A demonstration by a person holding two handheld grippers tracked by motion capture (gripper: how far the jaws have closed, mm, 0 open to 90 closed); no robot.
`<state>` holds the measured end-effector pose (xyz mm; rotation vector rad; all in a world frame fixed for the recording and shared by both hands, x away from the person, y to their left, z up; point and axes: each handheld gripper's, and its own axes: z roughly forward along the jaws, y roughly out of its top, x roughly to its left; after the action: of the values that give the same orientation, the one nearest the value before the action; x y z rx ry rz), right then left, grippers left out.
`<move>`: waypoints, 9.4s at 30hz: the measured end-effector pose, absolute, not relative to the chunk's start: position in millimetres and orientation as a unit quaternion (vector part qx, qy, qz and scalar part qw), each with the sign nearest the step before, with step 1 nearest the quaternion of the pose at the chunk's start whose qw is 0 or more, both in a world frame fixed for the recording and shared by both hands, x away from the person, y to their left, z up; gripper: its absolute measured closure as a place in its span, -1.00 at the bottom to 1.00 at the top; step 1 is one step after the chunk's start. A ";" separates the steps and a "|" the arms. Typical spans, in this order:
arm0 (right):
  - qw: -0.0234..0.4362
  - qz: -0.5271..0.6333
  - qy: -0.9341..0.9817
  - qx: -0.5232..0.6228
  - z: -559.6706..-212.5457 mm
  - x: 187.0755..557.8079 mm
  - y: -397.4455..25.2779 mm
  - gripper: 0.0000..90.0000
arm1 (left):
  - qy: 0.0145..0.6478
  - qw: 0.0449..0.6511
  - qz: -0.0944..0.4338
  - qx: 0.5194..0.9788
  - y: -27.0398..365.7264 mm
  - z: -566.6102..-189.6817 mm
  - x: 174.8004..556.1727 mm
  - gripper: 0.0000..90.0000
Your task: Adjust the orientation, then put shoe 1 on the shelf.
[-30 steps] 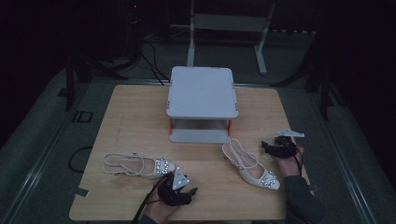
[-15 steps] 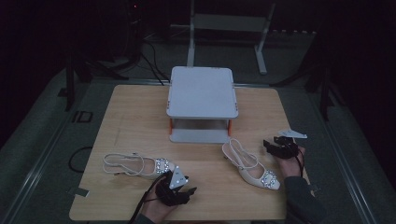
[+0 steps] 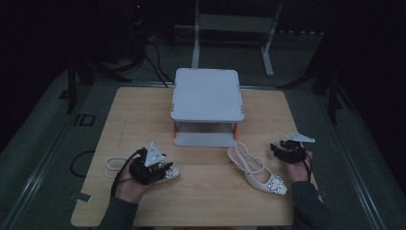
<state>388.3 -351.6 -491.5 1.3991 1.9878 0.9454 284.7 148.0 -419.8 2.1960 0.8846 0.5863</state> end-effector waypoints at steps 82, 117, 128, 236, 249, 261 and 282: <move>0.259 0.346 0.736 0.521 -494.7 389.0 -351.9 0.09 | 0.401 0.171 0.179 0.882 215.4 -437.7 345.6 0.10; 0.257 0.343 0.737 0.522 -497.0 390.6 -352.4 0.10 | 0.648 0.247 0.050 0.719 259.9 -441.5 430.9 0.66; 0.257 0.341 0.740 0.520 -497.5 390.6 -350.0 0.09 | 0.571 0.235 0.128 0.776 258.3 -408.7 421.5 0.28; 0.256 0.345 0.733 0.527 -498.4 390.8 -353.7 0.09 | 0.690 0.413 0.064 0.591 212.7 -267.8 467.4 0.79; 0.257 0.344 0.734 0.527 -498.1 391.6 -353.2 0.09 | 0.700 0.430 0.052 0.568 200.7 -264.4 474.9 0.79; 0.256 0.345 0.735 0.524 -498.2 395.3 -350.0 0.09 | 0.706 0.440 0.061 0.551 174.4 -252.8 480.2 0.79; 0.253 0.355 0.733 0.522 -496.4 396.3 -349.8 0.09 | 0.718 0.403 0.050 0.566 91.3 -270.7 514.1 0.79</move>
<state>396.3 -349.8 -496.4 1.4177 1.9926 0.9649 514.1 91.3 -270.7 1.4286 1.8136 0.1266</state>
